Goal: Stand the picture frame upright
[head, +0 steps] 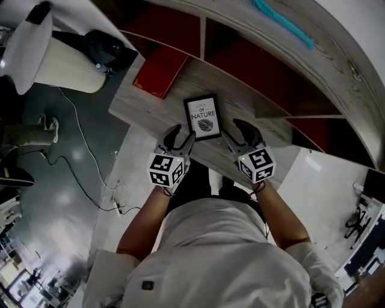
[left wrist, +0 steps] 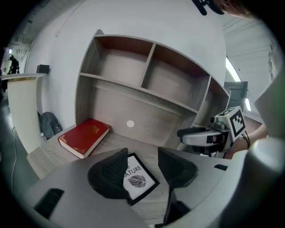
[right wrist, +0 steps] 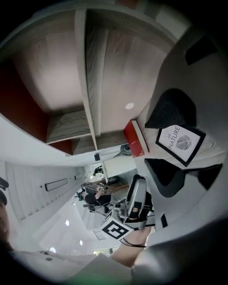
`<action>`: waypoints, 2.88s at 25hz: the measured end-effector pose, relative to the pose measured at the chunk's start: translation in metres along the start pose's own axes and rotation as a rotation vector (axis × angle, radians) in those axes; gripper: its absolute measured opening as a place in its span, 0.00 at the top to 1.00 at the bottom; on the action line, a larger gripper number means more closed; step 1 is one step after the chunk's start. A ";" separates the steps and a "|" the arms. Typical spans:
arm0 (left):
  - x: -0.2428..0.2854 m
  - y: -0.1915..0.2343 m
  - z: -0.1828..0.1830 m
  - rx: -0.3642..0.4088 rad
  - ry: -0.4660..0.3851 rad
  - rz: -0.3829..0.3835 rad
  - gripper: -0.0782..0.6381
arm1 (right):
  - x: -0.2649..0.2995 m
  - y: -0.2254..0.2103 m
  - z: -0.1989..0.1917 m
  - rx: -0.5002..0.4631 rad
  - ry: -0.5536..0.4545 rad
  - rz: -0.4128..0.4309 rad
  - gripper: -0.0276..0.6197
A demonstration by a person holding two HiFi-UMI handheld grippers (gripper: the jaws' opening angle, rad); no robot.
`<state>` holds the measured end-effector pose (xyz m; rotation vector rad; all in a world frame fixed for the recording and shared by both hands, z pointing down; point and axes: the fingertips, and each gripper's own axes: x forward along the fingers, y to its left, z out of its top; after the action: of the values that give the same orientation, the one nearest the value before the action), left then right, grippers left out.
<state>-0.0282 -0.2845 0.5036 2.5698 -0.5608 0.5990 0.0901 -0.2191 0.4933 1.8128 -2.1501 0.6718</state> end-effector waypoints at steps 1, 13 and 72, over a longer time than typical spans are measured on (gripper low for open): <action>0.005 0.004 -0.007 -0.007 0.012 -0.002 0.58 | 0.006 -0.001 -0.007 0.009 0.011 0.001 0.63; 0.066 0.054 -0.085 -0.037 0.180 0.004 0.57 | 0.084 -0.037 -0.094 0.130 0.166 -0.011 0.63; 0.136 0.079 -0.164 -0.157 0.412 -0.017 0.76 | 0.111 -0.062 -0.192 0.360 0.333 -0.210 0.82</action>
<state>-0.0050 -0.3066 0.7283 2.2151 -0.4235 1.0024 0.1088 -0.2271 0.7225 1.8930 -1.6780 1.2699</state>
